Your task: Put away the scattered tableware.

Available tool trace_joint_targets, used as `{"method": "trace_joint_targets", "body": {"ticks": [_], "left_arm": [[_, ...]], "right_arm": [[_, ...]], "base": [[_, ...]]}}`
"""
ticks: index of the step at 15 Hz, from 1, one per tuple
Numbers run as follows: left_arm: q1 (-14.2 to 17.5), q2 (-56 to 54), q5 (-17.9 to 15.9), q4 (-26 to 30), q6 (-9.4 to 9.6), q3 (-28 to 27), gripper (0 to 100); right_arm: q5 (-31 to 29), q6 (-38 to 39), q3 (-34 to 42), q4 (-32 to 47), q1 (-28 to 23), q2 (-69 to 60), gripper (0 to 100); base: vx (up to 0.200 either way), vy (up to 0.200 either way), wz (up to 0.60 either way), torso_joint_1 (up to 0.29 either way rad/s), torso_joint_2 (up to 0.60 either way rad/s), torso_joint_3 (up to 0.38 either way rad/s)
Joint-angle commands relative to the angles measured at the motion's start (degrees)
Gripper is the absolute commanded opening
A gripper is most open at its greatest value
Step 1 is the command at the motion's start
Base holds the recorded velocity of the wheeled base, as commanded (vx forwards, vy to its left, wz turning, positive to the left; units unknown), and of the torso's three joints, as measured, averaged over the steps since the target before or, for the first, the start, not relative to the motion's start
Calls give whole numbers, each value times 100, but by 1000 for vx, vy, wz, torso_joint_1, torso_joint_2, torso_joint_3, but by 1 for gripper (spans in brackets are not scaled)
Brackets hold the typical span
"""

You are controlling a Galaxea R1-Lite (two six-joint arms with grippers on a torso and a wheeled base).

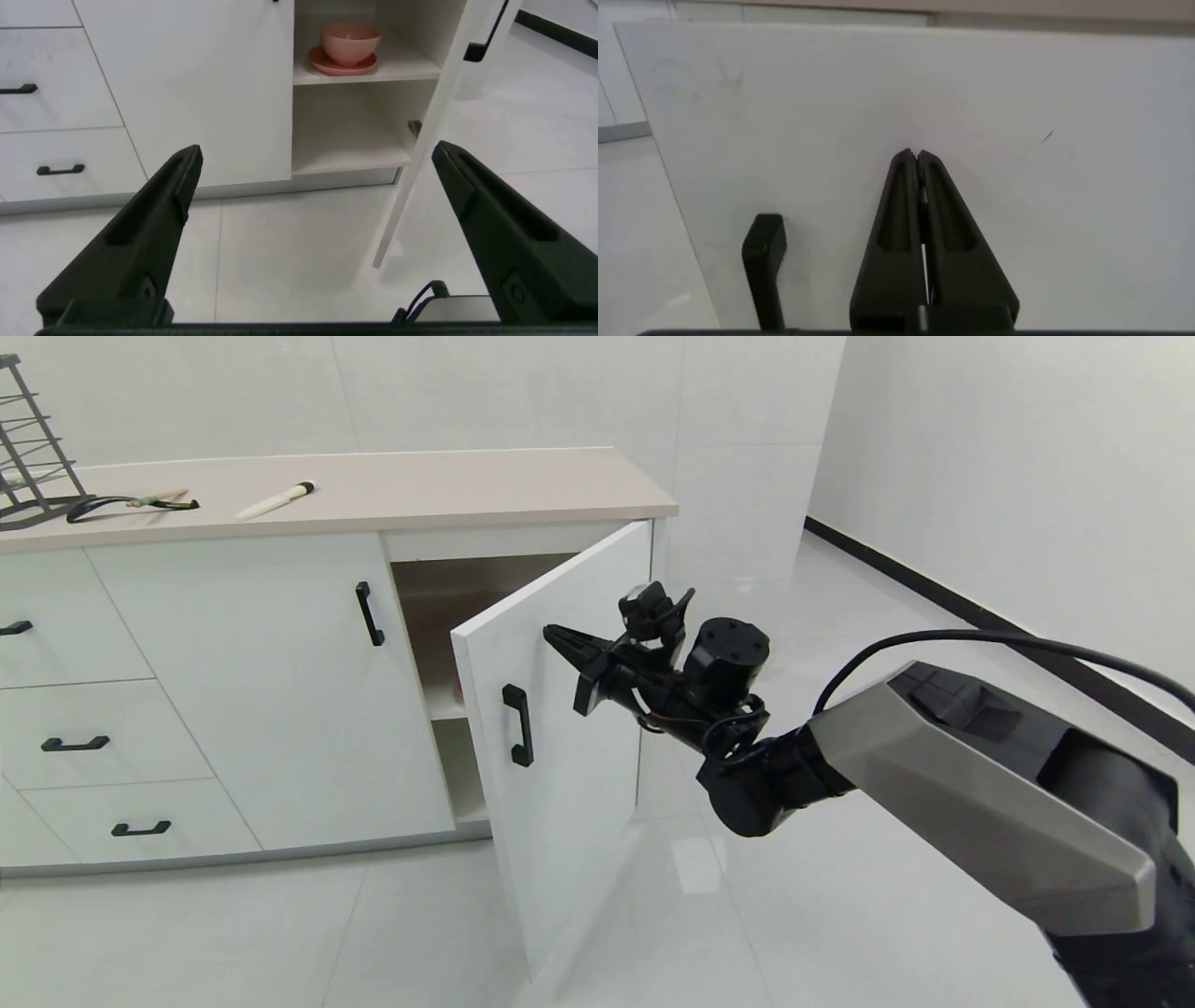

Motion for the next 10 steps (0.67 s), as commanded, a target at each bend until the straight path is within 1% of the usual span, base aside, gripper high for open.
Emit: {"method": "trace_joint_targets", "body": {"ticks": [1,3,4,5,7,8,9,10], "left_arm": [[1,0,1,0,-1,0,100],[1,0,1,0,-1,0,100],[1,0,1,0,-1,0,100],[1,0,1,0,-1,0,100],[1,0,1,0,-1,0,100],[1,0,1,0,-1,0,100],[1,0,1,0,-1,0,100],[1,0,1,0,-1,0,100]], "right_arm": [[39,-3,-17,-226,-115,25,0],[47,-3,132,-243,-203,-248,0],[56,-3,378,-252,-203,-485,0],[56,-11,791,-287,-203,-863,0],[56,-11,1987,-472,-256,-1637,0],[56,-11,2303,-551,-282,-1786,0],[65,-20,3085,-999,-379,-2067,0],[135,-11,3534,-1412,-440,-2287,0]], "base": [[0,0,0,0,0,0],[0,0,0,0,0,0],[0,0,0,0,0,0],[0,0,0,0,0,0],[0,0,0,0,0,0],[0,0,0,0,0,0],[0,0,0,0,0,0],[0,0,0,0,0,0]]}}
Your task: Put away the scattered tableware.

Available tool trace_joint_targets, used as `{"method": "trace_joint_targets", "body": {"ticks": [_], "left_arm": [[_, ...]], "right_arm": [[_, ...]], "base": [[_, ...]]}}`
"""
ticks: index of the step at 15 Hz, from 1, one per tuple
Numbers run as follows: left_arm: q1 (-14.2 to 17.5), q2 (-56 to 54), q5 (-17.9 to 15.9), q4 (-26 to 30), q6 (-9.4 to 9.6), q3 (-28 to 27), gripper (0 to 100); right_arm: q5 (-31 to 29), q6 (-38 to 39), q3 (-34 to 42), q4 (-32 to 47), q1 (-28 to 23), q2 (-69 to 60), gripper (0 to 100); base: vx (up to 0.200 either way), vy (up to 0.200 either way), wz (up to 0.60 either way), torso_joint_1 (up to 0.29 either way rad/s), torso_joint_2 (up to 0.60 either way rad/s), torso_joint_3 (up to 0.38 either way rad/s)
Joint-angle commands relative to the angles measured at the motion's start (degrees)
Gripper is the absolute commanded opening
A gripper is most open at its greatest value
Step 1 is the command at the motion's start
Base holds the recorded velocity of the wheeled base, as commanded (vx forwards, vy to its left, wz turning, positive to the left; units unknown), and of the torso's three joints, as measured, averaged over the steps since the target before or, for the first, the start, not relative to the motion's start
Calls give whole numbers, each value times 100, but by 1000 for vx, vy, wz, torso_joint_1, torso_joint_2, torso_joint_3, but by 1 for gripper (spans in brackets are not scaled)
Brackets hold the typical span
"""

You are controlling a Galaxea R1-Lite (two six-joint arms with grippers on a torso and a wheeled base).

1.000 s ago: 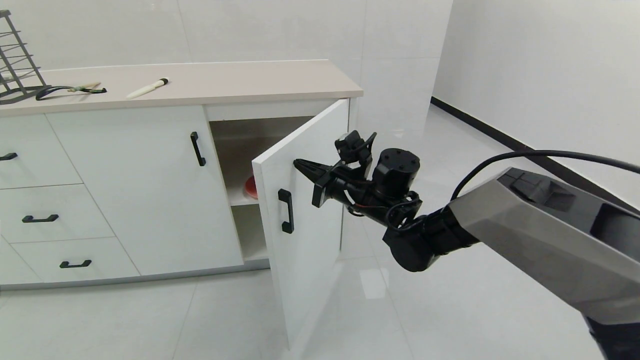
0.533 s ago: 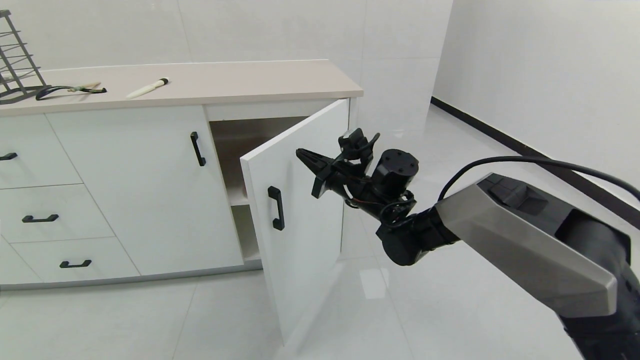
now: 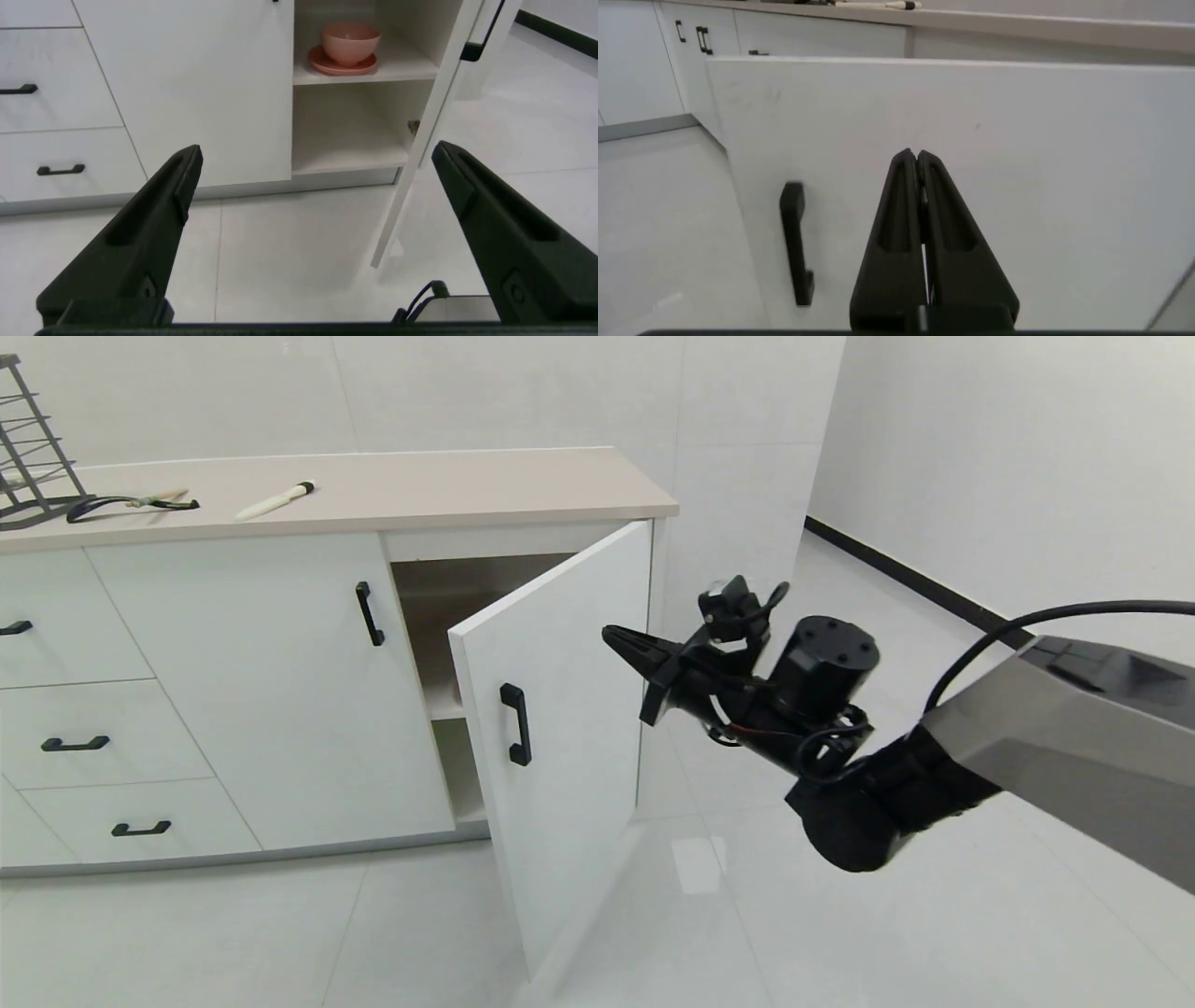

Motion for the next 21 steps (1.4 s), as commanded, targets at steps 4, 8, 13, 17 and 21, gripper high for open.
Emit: {"method": "trace_joint_targets", "body": {"ticks": [4,8,13,17,21], "left_arm": [[1,0,-8,0,34,0,100],[1,0,-17,0,43,0,100],[1,0,-17,0,43,0,100],[1,0,-17,0,34,0,100],[1,0,-17,0,43,0,100]], "right_arm": [[105,4,2788,-786,-433,-2132,0],[114,4,3412,-786,-424,-2607,0],[105,-4,4177,-786,-415,-2958,0],[105,-75,3983,-786,-363,-2554,0],[105,-101,3922,-786,-363,-2334,0]], "base": [[0,100,0,4,1,2],[0,200,0,0,0,4],[0,200,0,0,0,6],[50,150,0,0,6,5],[100,150,0,1,2,4]]}}
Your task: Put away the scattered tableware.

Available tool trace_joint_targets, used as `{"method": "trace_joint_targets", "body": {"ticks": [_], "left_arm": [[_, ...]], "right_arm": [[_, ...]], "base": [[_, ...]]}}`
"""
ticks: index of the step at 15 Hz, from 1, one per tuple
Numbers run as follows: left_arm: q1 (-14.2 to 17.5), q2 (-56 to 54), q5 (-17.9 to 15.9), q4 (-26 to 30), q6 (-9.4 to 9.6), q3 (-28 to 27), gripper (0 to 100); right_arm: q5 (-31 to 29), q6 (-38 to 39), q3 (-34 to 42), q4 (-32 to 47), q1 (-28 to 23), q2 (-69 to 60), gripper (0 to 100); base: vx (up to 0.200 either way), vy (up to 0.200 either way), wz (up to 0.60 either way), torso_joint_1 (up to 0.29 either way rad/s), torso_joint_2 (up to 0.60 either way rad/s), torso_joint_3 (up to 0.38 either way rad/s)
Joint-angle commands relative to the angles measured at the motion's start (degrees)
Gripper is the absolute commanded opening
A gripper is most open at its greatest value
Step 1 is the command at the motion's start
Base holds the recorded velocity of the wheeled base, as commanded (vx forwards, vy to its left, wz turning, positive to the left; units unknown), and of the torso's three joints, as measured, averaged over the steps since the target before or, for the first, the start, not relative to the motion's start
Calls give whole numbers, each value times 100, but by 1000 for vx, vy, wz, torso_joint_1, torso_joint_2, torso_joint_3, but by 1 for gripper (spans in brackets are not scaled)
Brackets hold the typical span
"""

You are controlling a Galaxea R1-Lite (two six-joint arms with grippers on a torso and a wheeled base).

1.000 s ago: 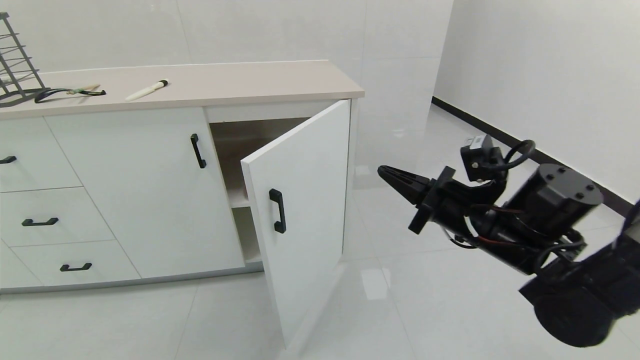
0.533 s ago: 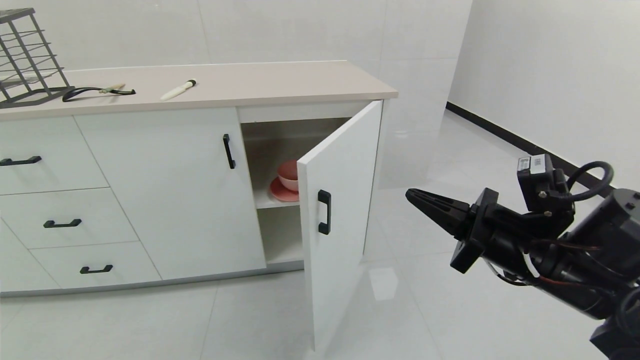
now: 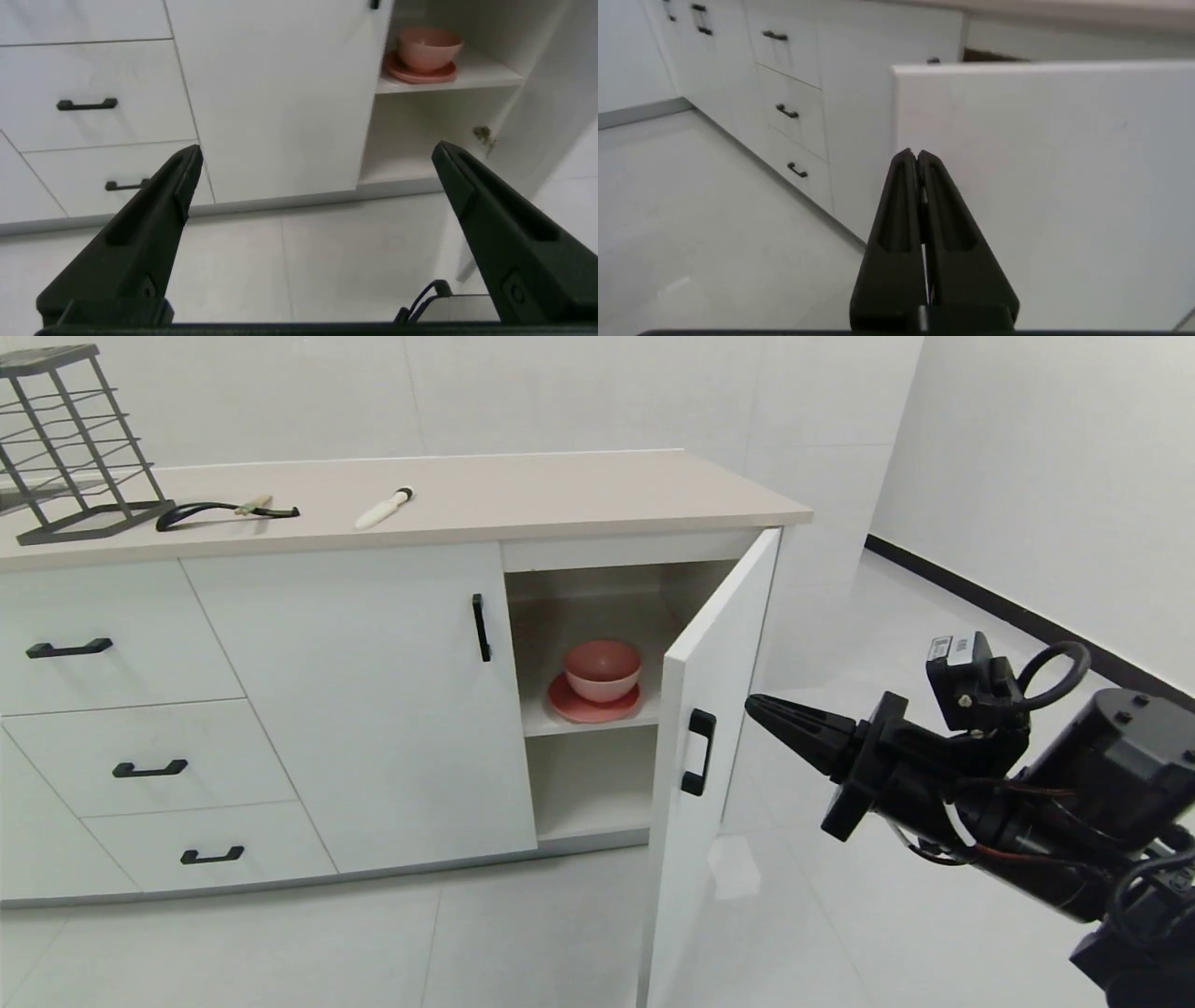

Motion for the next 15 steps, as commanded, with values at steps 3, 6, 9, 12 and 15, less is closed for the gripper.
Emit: {"method": "trace_joint_targets", "body": {"ticks": [3,6,9,12,15], "left_arm": [[1,0,1,-7,3,0,100],[1,0,1,-7,-6,0,100],[1,0,1,-7,-6,0,100],[1,0,9,-7,-23,0,100],[1,0,9,-7,-32,0,100]], "right_arm": [[10,-1,-35,-23,9,268,0],[1,-1,-105,-23,9,347,0],[-43,-1,-404,-23,0,523,0],[-43,-1,-615,-23,-8,734,0],[-52,-1,-905,-23,-26,892,0]], "base": [[0,0,0,0,0,0],[0,0,0,0,0,0],[0,0,0,0,0,0],[0,0,0,0,0,0],[0,0,0,0,0,0]]}}
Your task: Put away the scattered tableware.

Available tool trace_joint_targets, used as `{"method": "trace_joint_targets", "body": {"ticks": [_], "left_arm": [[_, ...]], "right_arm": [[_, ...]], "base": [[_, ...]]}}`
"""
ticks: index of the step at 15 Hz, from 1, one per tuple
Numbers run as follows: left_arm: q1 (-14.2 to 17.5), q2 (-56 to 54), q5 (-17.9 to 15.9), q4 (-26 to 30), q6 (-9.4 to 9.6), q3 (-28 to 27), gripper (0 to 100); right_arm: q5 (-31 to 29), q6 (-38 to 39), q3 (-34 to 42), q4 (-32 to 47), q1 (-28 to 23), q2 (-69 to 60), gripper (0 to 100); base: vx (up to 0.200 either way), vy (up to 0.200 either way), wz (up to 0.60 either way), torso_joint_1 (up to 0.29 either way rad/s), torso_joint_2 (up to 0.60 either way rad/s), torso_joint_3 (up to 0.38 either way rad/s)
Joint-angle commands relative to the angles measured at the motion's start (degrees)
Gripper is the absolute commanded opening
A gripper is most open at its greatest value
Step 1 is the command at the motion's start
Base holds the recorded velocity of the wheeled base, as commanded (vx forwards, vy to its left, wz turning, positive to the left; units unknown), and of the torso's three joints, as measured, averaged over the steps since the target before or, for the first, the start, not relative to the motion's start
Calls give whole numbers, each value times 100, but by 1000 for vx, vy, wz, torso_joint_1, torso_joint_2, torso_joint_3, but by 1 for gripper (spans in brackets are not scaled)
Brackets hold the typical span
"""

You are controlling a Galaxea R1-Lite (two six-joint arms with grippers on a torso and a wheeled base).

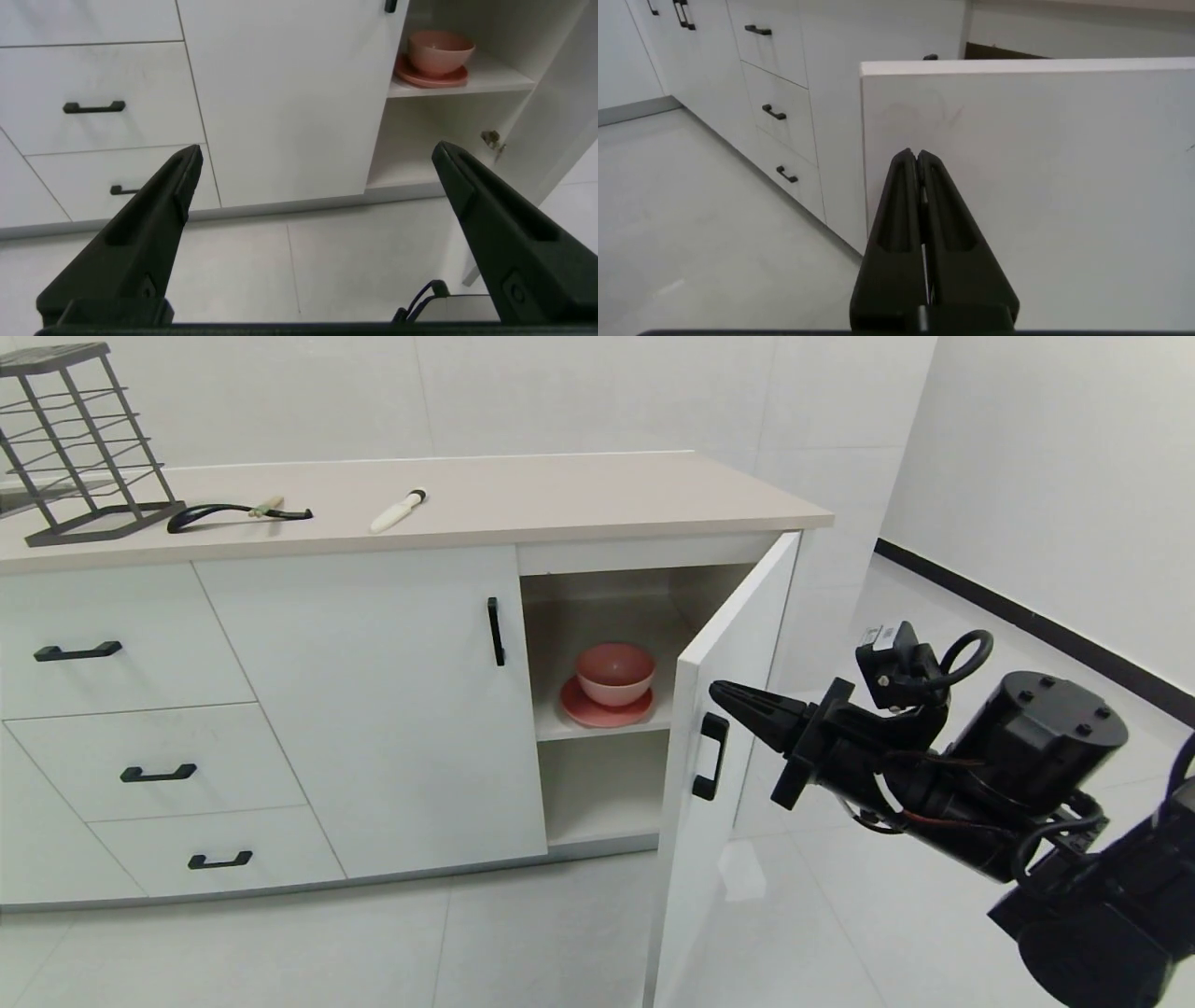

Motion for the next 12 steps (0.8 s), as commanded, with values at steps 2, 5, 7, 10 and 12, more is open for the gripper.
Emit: {"method": "trace_joint_targets", "body": {"ticks": [2,5,7,10,12], "left_arm": [[1,0,3,0,-4,0,100],[1,0,3,0,-13,0,100],[1,0,12,0,-22,0,100],[1,0,12,0,-22,0,100],[1,0,12,0,-22,0,100]], "right_arm": [[1,-1,-275,-8,-20,289,0],[1,-1,-1084,-8,-38,1010,0],[1,-1,-1137,-8,-29,1071,0],[1,-10,-73,-8,15,-98,0],[-26,-10,1113,-8,94,-1565,0]], "base": [[0,0,0,0,0,0],[0,0,0,0,0,0],[0,0,0,0,0,0],[0,0,0,0,0,0],[0,0,0,0,0,0]]}}
